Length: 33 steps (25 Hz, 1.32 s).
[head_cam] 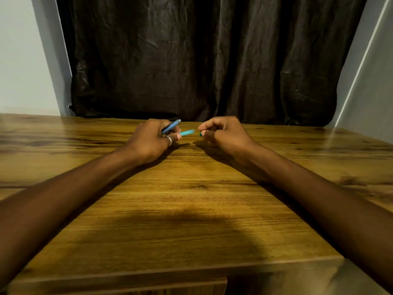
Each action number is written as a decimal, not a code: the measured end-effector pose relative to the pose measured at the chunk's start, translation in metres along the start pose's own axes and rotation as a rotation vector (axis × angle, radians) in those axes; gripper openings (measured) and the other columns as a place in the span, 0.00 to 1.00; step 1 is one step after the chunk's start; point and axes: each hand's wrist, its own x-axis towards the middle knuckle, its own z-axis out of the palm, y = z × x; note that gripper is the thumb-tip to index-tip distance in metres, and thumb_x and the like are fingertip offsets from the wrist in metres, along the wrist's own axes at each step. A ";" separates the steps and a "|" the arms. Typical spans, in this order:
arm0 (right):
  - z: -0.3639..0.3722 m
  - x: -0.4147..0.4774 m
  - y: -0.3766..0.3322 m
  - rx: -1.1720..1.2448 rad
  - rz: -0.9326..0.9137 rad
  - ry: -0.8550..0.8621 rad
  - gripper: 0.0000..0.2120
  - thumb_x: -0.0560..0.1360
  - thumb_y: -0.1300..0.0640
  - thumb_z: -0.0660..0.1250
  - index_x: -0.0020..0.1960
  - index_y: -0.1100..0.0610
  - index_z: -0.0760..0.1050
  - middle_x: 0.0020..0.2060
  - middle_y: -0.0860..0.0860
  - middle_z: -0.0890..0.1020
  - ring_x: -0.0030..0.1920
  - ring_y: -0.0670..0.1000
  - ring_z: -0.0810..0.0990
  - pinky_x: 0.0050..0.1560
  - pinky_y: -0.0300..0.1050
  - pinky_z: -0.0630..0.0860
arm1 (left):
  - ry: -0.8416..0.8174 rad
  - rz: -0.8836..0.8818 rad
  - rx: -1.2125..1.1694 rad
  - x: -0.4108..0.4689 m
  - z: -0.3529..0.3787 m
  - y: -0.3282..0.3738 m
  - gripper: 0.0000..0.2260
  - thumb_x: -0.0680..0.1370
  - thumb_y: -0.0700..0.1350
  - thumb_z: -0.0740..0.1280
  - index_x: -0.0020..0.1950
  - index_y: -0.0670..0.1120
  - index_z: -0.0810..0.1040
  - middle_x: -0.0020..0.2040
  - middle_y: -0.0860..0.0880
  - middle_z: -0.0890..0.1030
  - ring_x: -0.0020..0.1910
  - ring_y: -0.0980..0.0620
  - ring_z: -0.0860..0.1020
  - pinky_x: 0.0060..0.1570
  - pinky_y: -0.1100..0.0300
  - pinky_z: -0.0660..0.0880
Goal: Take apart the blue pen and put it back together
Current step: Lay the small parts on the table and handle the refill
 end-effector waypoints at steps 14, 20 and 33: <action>-0.001 -0.003 -0.014 0.473 0.186 -0.039 0.07 0.76 0.72 0.67 0.48 0.63 0.80 0.43 0.58 0.84 0.42 0.49 0.85 0.48 0.39 0.83 | -0.024 0.028 -0.049 -0.002 -0.001 0.003 0.06 0.79 0.48 0.71 0.55 0.51 0.83 0.47 0.44 0.85 0.48 0.43 0.83 0.51 0.44 0.79; -0.001 -0.006 -0.014 0.360 0.137 -0.044 0.07 0.76 0.72 0.68 0.50 0.62 0.80 0.41 0.57 0.84 0.40 0.48 0.84 0.46 0.39 0.82 | -0.021 0.045 -0.076 -0.002 -0.001 0.003 0.03 0.79 0.47 0.71 0.53 0.53 0.83 0.47 0.42 0.85 0.48 0.41 0.83 0.51 0.44 0.79; -0.003 -0.006 -0.011 0.229 0.112 -0.043 0.08 0.74 0.67 0.72 0.49 0.57 0.82 0.40 0.55 0.87 0.40 0.47 0.85 0.38 0.37 0.80 | -0.014 0.057 -0.025 -0.001 0.001 0.000 0.06 0.80 0.48 0.70 0.56 0.51 0.83 0.45 0.48 0.84 0.45 0.51 0.82 0.44 0.54 0.78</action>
